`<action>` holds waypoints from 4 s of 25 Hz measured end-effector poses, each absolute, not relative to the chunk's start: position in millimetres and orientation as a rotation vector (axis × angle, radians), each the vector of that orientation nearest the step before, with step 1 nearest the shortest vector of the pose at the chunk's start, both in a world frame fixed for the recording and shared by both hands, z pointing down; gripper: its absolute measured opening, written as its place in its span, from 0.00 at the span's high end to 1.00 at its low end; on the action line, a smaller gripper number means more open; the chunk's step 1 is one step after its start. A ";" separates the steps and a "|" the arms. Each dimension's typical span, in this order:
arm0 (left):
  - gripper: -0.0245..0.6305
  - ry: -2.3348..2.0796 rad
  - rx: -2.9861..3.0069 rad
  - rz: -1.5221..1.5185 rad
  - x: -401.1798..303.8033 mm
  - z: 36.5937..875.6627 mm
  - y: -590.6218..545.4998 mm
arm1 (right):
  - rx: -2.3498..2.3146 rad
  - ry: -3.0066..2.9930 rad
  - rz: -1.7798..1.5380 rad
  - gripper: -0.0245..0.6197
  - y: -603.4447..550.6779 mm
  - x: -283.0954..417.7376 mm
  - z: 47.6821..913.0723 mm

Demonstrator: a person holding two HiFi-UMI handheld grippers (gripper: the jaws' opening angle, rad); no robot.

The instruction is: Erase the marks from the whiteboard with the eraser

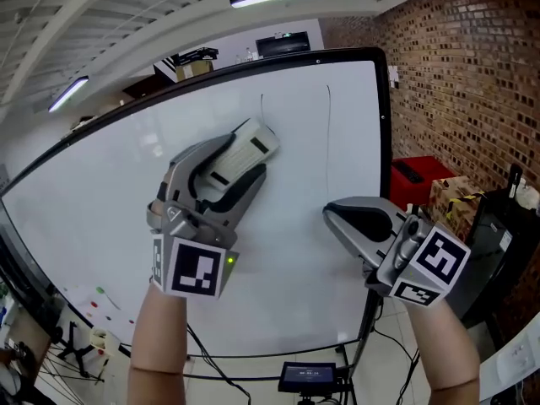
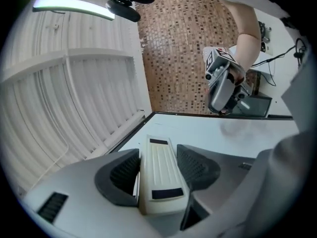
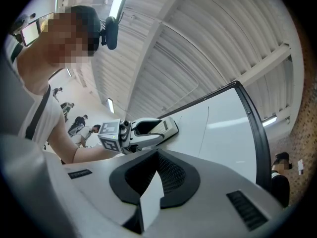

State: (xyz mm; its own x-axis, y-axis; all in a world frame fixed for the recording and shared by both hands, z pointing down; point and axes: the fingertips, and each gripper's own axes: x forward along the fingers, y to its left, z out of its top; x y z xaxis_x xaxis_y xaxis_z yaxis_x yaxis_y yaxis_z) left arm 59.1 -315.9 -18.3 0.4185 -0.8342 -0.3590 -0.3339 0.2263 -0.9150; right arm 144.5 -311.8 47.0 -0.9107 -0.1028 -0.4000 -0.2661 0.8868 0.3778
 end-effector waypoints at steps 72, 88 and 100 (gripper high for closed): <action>0.55 1.002 -1.200 -0.635 100.0 22.7 -314.0 | -0.234 2.705 0.427 0.94 -286.4 176.5 68.6; 0.55 0.922 -1.344 -0.832 93.5 276.9 -335.1 | -0.236 2.746 0.243 0.94 -313.2 175.0 132.9; 0.55 1.186 -1.697 -0.702 96.6 325.1 -339.4 | -0.235 2.825 0.138 0.94 -335.2 186.8 219.5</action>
State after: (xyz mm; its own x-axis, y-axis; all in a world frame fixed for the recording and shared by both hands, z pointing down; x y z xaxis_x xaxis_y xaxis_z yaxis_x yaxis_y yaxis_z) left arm 96.6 -339.4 325.1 0.3734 -0.9263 -0.0501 -0.4021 -0.1129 -0.9086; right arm 186.8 -335.2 219.5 -0.9410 -0.1468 -0.3050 -0.1758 0.9820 0.0697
